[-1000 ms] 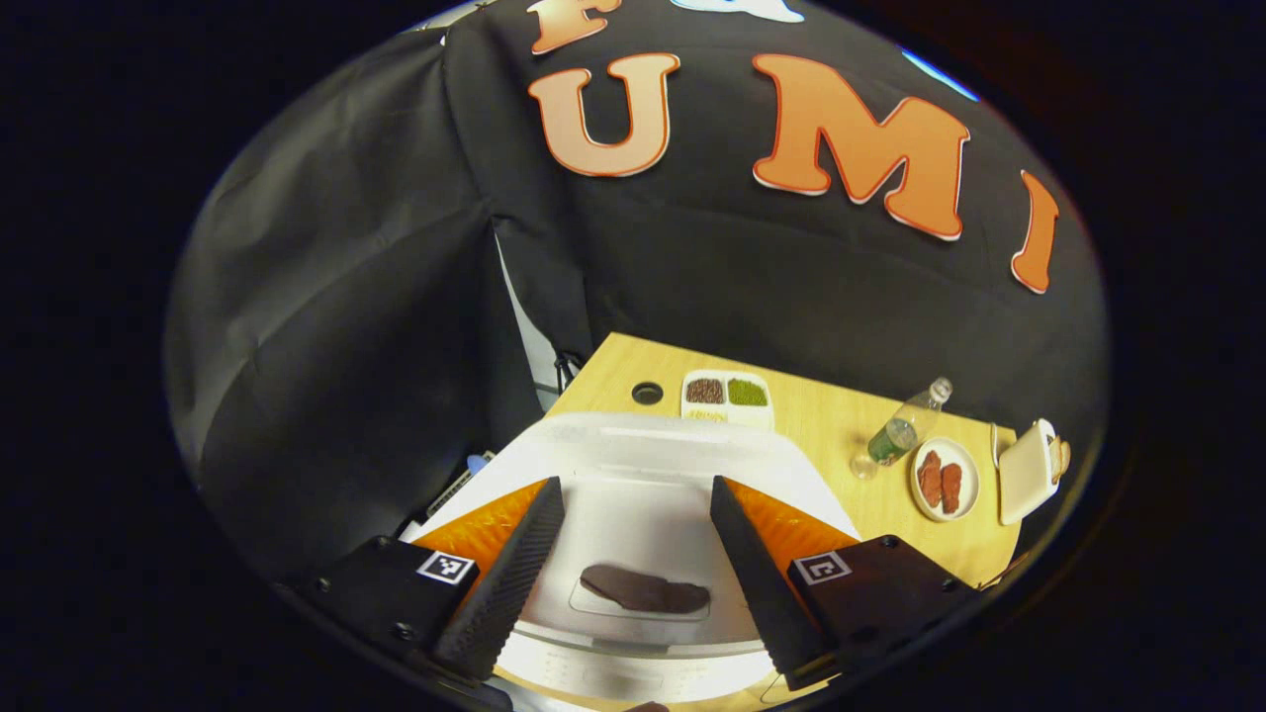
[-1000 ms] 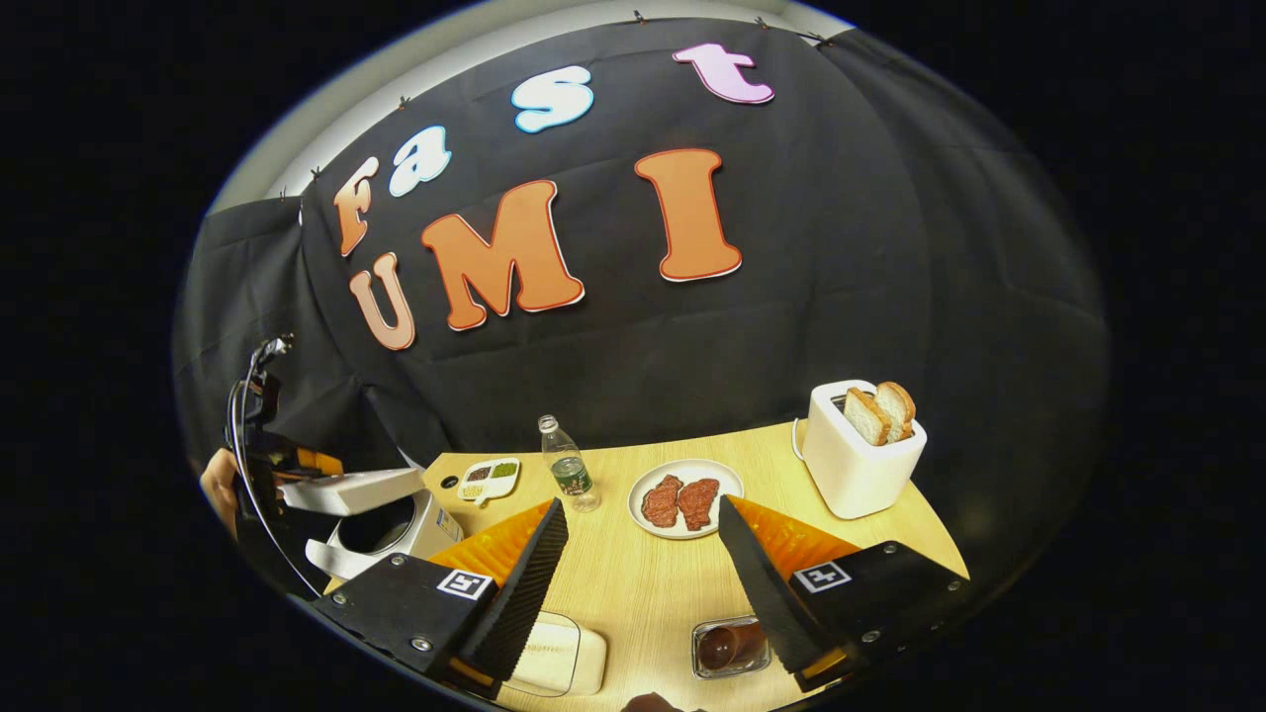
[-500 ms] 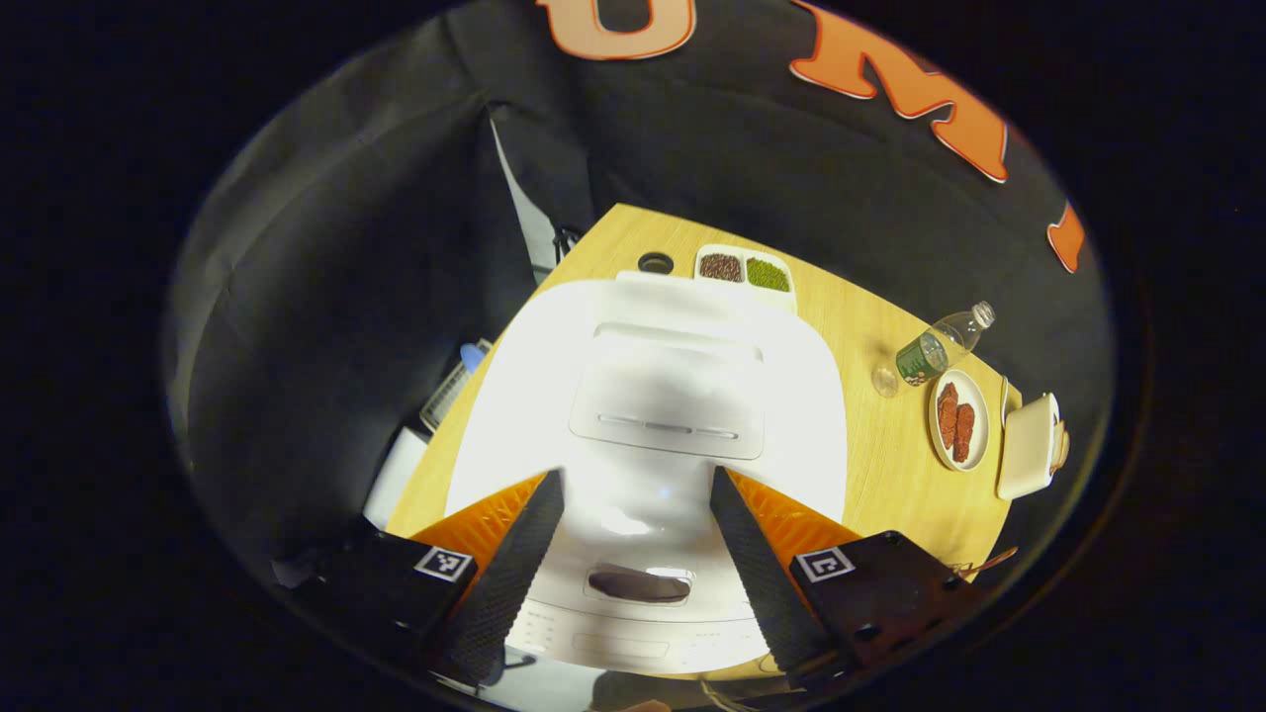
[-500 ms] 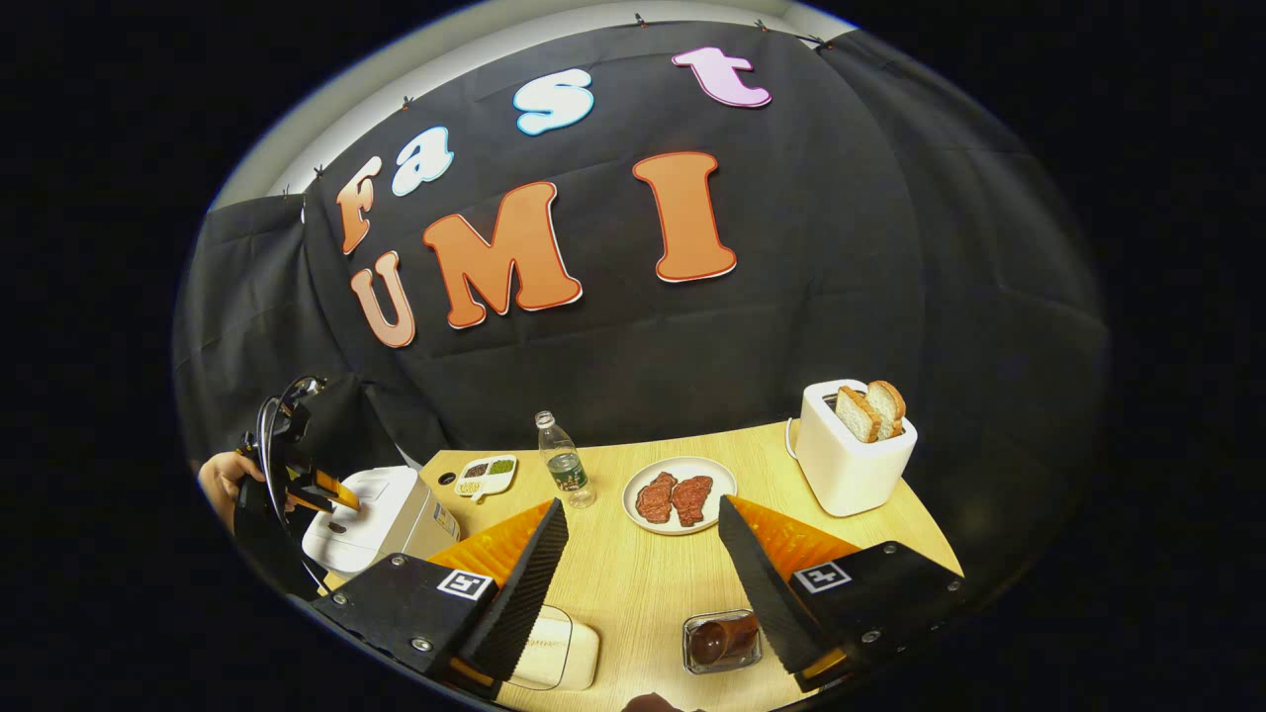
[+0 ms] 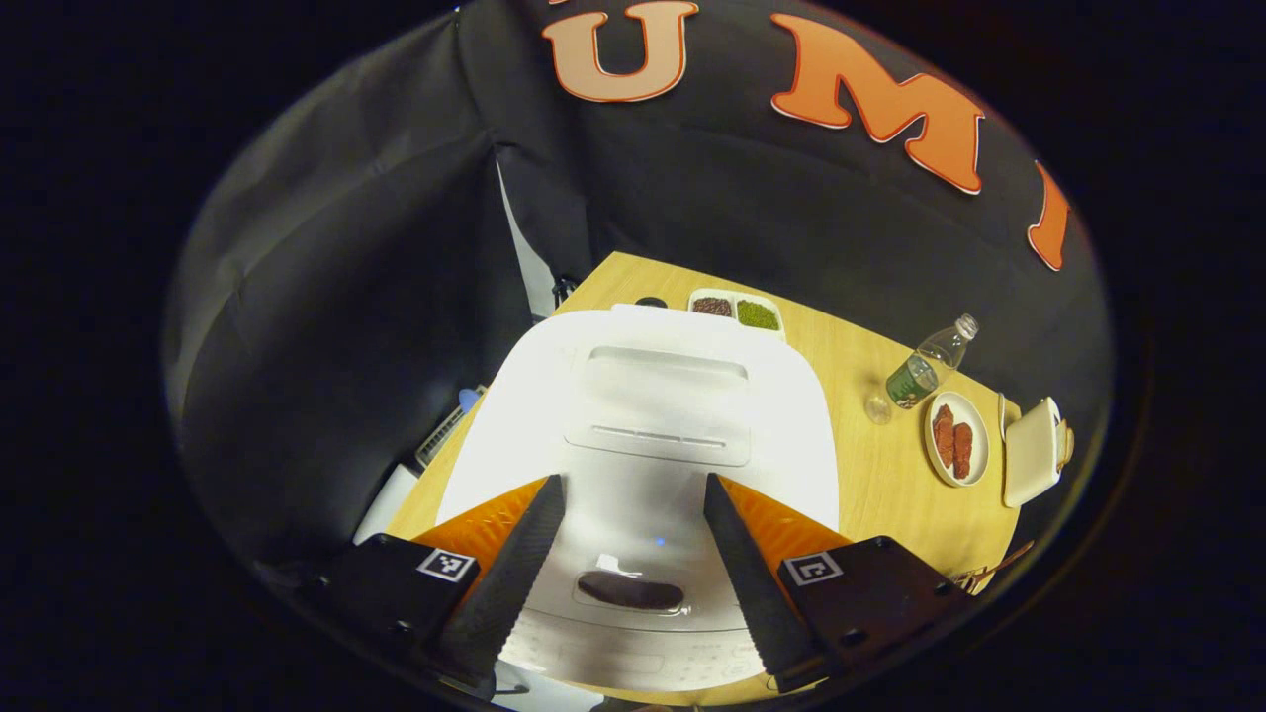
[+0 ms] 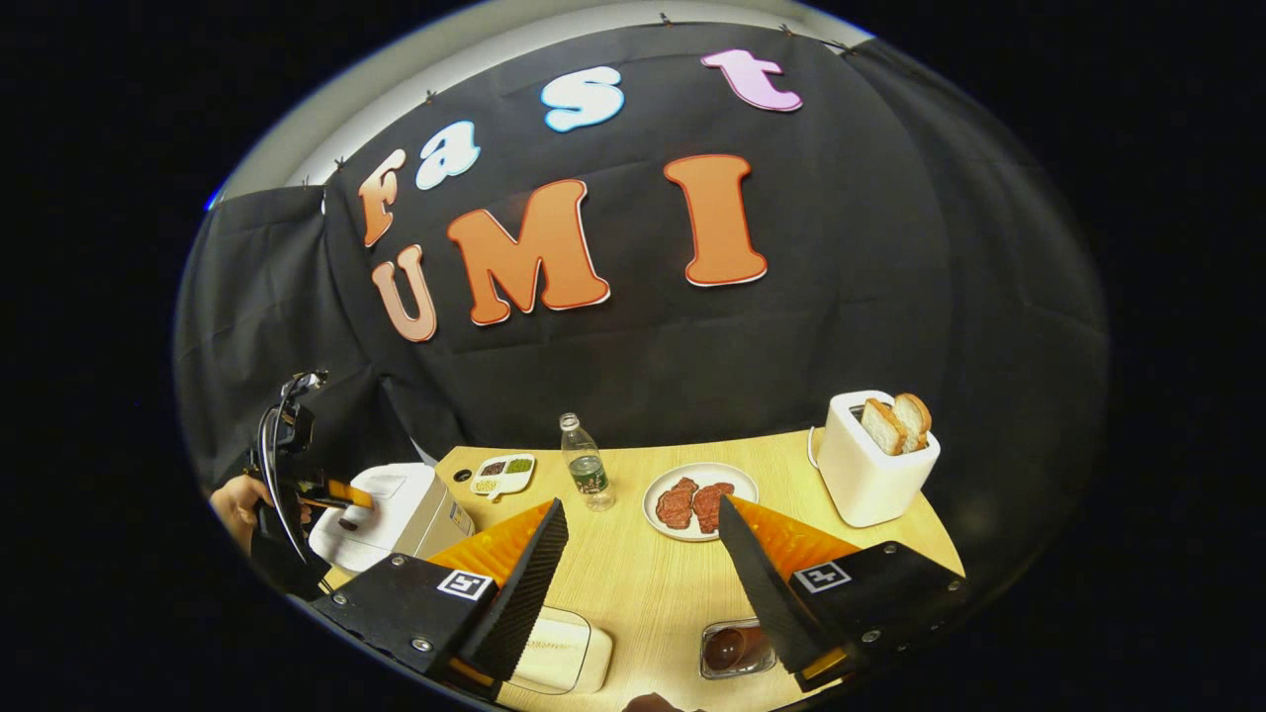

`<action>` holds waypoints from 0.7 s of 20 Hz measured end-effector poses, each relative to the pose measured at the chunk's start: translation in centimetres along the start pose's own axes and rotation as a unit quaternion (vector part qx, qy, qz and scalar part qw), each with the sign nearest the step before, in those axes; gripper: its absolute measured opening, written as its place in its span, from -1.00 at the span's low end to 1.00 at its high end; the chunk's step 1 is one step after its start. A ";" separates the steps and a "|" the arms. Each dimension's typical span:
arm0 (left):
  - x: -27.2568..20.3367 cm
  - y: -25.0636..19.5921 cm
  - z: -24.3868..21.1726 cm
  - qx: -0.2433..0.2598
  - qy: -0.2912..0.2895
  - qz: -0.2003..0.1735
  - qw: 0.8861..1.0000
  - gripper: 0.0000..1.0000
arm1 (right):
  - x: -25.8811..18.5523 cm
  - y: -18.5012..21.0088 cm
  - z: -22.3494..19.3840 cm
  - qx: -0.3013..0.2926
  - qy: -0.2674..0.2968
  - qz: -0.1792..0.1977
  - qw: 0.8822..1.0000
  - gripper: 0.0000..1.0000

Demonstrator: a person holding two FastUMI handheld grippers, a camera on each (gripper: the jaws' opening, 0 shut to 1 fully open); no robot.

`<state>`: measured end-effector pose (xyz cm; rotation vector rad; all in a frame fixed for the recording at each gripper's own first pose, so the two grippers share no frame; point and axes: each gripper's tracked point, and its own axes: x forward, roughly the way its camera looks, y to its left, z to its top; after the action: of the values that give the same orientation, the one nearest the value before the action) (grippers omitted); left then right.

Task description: Close the left gripper, press the button to open the rice cooker; take a wooden spoon from the chopstick holder with the right hand, scoop a spoonful of rice and pour it into the rice cooker, then put the wooden spoon back into the chopstick holder.

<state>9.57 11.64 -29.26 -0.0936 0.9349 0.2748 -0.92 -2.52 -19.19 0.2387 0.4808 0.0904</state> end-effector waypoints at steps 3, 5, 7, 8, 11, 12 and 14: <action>-2.7 -1.1 1.7 0.004 -0.071 -0.020 0.997 1.00 | 0.6 0.9 0.8 -0.019 0.000 0.008 1.000 0.89; -5.6 -1.5 3.9 0.018 -0.133 -0.020 0.991 1.00 | 0.4 1.6 1.6 -0.031 -0.010 0.010 0.999 0.89; -9.3 -2.5 5.6 0.042 -0.194 -0.023 0.980 0.94 | 0.0 2.0 2.9 -0.043 -0.028 0.010 0.999 0.89; -11.3 -3.2 6.6 0.053 -0.223 -0.030 0.973 0.94 | -0.3 2.0 3.6 -0.051 -0.039 0.005 0.998 0.89; -18.0 -6.0 8.7 0.067 -0.303 -0.074 0.948 1.00 | -1.4 3.1 6.5 -0.069 -0.081 0.005 0.994 0.89; -19.9 -6.6 9.1 0.063 -0.322 -0.086 0.941 1.00 | -1.8 3.4 7.3 -0.075 -0.095 0.006 0.993 0.89; -22.9 -7.3 9.5 0.052 -0.349 -0.105 0.930 0.94 | -2.3 4.2 9.0 -0.083 -0.123 0.009 0.989 0.89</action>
<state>6.12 2.10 -5.44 0.0057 0.2239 0.0453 1.13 -0.58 -9.40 0.0882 0.2233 0.1168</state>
